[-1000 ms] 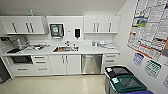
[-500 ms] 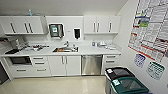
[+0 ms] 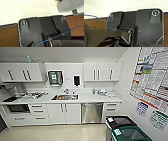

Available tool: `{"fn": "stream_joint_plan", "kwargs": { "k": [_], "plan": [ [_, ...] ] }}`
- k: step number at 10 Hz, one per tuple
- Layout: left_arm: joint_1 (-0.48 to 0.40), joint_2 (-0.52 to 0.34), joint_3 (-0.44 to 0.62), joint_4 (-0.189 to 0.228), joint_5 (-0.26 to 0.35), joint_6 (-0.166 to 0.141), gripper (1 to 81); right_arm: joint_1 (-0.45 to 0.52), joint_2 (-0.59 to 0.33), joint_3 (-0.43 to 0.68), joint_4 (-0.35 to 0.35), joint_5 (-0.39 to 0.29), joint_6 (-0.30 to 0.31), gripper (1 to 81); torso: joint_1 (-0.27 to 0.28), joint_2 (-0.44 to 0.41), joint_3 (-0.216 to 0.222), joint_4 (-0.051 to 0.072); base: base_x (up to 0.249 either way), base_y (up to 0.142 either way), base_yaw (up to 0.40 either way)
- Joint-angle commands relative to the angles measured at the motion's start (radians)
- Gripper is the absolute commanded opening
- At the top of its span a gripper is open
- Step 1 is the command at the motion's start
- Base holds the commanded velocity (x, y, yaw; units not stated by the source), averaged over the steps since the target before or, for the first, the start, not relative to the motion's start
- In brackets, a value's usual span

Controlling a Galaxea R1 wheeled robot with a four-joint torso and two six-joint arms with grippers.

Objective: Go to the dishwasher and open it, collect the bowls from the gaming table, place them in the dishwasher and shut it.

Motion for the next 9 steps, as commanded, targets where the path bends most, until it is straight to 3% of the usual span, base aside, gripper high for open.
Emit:
{"fn": "stream_joint_plan", "kwargs": {
  "k": [1, 9],
  "plan": [
    [-0.049, -0.016, 0.006, -0.002, 0.048, 0.003, 81.1, 0.046, -0.010, 0.010, -0.007, -0.051, 0.000, 81.1, 0.000, 0.000, 0.000, 0.000, 0.114, 0.000, 0.000],
    [-0.049, -0.014, 0.006, 0.000, 0.048, 0.003, 81.1, 0.043, -0.013, 0.010, -0.007, -0.049, 0.000, 81.1, -0.001, 0.000, 0.000, 0.000, 0.115, 0.000, 0.000]
  ]
}}
